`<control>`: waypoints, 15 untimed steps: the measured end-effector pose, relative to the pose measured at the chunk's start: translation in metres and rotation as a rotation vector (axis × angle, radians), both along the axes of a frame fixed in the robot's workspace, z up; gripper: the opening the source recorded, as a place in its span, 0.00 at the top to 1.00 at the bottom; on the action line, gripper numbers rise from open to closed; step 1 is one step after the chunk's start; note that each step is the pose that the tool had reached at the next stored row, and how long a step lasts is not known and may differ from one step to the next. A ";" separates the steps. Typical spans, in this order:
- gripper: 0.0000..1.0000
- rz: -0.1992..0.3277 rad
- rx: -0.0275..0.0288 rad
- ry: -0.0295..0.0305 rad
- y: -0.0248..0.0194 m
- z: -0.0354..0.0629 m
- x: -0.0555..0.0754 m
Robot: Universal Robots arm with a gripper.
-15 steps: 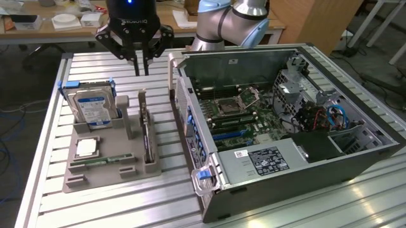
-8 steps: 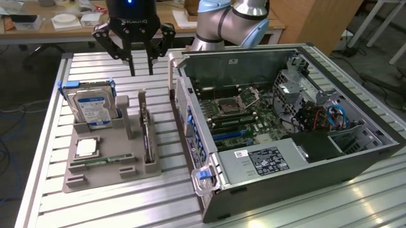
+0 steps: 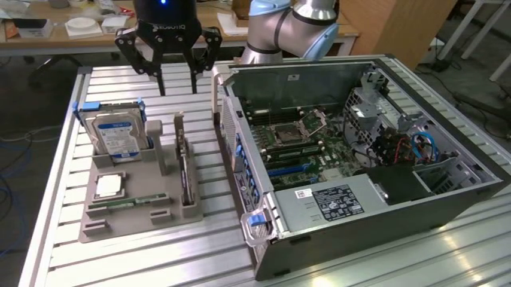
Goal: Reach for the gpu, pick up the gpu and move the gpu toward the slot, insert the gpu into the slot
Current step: 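Pick up the gpu and move the gpu toward the slot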
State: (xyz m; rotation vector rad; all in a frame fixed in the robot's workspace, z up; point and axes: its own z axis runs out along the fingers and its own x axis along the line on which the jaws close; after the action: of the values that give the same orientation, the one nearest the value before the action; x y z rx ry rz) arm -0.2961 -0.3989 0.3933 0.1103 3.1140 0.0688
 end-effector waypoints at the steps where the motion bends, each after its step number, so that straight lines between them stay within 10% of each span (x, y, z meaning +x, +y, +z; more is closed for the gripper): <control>1: 0.45 0.010 0.0000 0.0002 0.0000 0.0000 0.000; 15: 0.45 0.053 -0.0005 0.0000 -0.0082 -0.0132 0.000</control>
State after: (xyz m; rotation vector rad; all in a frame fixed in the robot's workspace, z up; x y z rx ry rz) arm -0.2965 -0.4071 0.3801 0.0276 3.1170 0.0691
